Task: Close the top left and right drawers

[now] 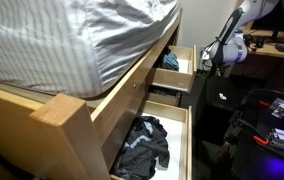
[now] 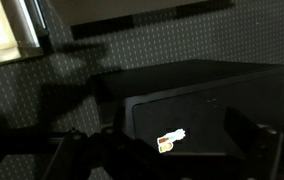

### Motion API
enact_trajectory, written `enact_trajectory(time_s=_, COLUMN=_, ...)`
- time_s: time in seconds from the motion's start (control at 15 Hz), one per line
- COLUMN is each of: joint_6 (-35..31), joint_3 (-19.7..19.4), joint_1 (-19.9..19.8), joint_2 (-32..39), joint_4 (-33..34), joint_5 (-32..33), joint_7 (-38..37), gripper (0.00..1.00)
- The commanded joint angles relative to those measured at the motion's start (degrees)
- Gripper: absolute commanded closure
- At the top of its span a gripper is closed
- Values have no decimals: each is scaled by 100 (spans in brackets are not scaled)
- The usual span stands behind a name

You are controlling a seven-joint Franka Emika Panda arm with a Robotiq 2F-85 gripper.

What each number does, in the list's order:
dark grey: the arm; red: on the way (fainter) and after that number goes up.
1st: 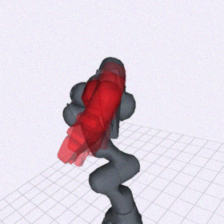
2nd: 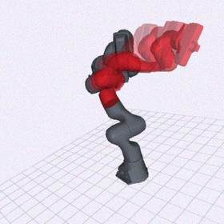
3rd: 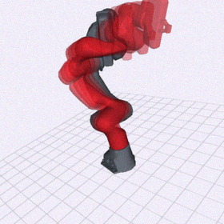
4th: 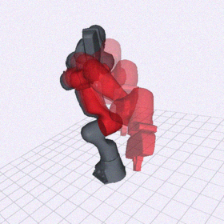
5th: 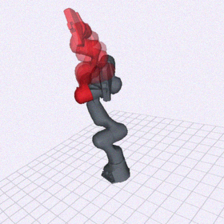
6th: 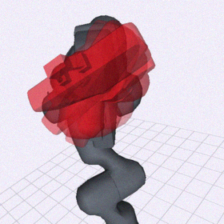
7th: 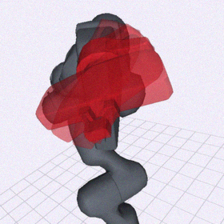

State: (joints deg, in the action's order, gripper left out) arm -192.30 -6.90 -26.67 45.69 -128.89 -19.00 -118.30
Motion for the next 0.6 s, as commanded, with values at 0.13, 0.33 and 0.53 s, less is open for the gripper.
enact_trajectory(time_s=0.13, joint_6=13, joint_3=-13, joint_1=-66, joint_2=281, joint_4=400, joint_5=-439, joint_7=161, gripper=0)
enact_trajectory(time_s=0.33, joint_6=13, joint_3=-12, joint_1=-126, joint_2=445, joint_4=569, joint_5=-506, joint_7=144, gripper=0)
enact_trajectory(time_s=0.53, joint_6=-228, joint_3=21, joint_1=-127, joint_2=481, joint_4=567, joint_5=-648, joint_7=42, gripper=0)
